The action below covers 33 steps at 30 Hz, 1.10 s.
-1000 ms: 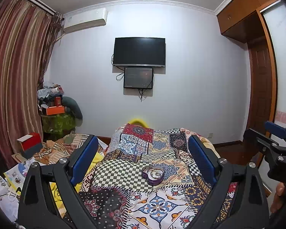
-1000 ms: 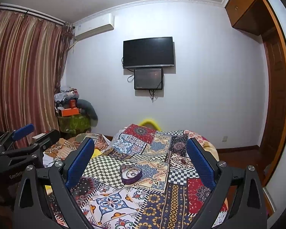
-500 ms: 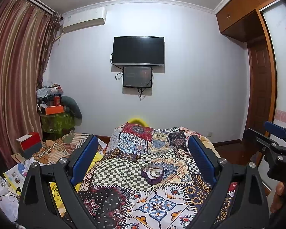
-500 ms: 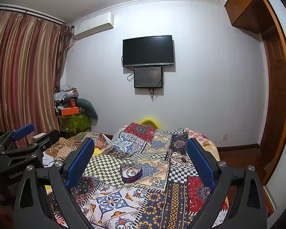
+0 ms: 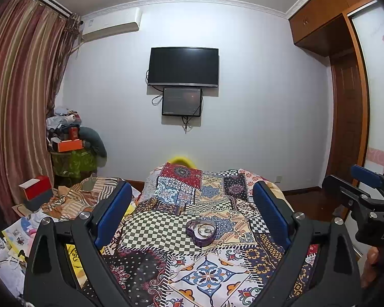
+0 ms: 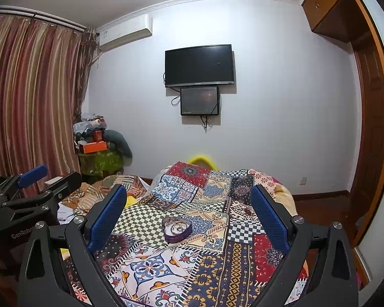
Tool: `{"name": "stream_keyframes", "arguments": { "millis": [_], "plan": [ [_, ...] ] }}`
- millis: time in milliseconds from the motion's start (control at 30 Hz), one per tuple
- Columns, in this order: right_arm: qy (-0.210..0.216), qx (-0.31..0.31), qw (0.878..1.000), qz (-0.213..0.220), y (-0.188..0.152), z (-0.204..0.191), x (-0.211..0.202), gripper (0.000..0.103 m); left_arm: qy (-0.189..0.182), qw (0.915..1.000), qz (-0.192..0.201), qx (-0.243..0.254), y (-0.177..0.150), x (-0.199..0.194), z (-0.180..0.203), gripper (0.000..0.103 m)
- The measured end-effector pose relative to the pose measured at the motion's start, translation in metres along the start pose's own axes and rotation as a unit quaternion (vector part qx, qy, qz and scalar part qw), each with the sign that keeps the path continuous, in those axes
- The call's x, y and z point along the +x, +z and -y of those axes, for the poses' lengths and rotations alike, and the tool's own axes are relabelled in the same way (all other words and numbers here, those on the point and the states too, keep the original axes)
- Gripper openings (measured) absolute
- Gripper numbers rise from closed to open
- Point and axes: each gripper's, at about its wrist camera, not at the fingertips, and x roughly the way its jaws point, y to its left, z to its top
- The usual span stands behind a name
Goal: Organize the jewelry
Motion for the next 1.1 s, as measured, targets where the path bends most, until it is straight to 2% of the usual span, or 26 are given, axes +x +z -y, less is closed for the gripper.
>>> {"name": "stream_keyframes", "arguments": {
  "millis": [400,1100],
  "plan": [
    [0.0,0.003,1.0,0.0,0.0006,0.0009,-0.0007,0.096,-0.015,0.9999,-0.005,0.001,-0.0008,0.0004,0.0002,0.095],
    [-0.004,0.01,1.0,-0.011,-0.0038,0.0037,0.0048,0.096,-0.017,0.9998,-0.012,0.0,-0.0048,0.0076,0.0003,0.095]
  ]
}}
